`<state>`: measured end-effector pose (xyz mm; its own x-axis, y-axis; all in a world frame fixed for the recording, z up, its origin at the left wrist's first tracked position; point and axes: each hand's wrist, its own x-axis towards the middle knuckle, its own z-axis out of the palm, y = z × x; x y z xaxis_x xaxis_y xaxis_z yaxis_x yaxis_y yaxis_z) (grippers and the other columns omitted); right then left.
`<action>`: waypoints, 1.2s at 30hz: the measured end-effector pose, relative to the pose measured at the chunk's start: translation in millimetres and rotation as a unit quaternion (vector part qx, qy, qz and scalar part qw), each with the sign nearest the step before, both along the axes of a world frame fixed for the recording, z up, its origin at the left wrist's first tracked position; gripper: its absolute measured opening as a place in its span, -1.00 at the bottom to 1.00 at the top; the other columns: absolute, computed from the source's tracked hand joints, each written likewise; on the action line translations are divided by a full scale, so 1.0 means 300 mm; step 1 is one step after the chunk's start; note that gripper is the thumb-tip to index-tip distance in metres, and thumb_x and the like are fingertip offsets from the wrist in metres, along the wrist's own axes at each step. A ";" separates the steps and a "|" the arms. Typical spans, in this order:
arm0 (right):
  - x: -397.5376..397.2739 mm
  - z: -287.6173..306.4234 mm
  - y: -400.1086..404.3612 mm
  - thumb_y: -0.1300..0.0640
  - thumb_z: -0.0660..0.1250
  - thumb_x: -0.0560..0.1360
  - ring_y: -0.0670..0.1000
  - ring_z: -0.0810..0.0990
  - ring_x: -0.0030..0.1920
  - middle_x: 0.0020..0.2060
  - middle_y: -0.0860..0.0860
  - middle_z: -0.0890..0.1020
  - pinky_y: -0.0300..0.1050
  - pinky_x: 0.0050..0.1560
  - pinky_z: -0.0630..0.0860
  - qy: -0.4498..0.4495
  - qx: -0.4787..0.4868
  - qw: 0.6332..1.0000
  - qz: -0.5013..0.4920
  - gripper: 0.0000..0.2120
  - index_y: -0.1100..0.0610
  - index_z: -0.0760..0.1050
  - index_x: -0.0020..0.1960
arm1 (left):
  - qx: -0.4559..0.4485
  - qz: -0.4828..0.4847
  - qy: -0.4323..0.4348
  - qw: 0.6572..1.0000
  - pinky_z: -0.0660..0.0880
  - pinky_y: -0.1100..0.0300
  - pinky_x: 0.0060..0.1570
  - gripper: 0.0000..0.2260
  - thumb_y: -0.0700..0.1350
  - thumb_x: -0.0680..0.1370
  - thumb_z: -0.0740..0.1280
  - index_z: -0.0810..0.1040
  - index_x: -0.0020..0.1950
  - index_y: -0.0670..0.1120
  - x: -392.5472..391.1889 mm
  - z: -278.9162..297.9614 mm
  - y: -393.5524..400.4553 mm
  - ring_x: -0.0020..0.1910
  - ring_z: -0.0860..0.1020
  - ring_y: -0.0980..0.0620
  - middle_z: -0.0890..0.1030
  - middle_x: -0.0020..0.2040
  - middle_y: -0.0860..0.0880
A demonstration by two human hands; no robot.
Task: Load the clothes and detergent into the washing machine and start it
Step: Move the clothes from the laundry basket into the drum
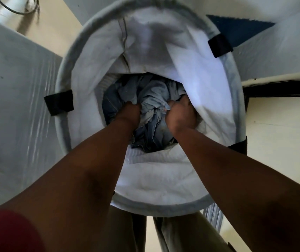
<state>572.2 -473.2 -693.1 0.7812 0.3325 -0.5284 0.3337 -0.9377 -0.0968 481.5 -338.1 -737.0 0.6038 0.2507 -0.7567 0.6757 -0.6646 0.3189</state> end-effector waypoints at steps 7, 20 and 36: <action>-0.108 0.151 -0.009 0.26 0.26 0.50 0.27 0.49 0.06 0.16 0.24 0.40 0.03 0.03 0.51 0.021 0.073 0.997 -0.012 -0.83 0.25 0.54 0.06 | -0.018 0.075 -0.044 0.996 0.36 0.07 0.19 -0.73 -0.25 0.56 0.20 0.50 0.22 -0.31 -0.059 0.169 -0.016 0.22 0.46 -0.25 0.51 0.24 -0.31; -0.252 0.541 -0.007 0.11 0.50 0.34 0.19 0.25 0.45 0.48 0.18 0.15 0.10 0.40 0.32 0.236 0.177 0.937 -0.190 -0.01 0.08 -0.07 0.55 | -0.109 0.183 -0.198 0.957 0.23 0.27 -0.28 -0.84 -0.26 0.50 0.25 0.49 -0.29 -0.19 -0.052 0.826 -0.080 -0.29 0.43 0.01 0.48 -0.34 -0.06; -0.213 1.520 -0.071 0.32 0.48 0.34 0.00 0.61 -0.09 -0.09 0.03 0.66 -0.17 -0.09 0.52 0.218 0.344 0.884 -0.228 -0.67 0.13 0.58 0.08 | -0.086 0.165 -0.165 0.969 0.16 -0.17 0.45 0.14 0.47 0.19 0.38 -0.08 0.57 0.04 -0.189 1.649 0.072 0.51 0.16 -0.19 0.10 0.55 -0.15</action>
<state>508.2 -494.6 -237.2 0.6895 0.3958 -0.6065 -0.2728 -0.6338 -0.7238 424.7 -316.6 -242.2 0.7289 0.3577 -0.5837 0.6841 -0.3477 0.6412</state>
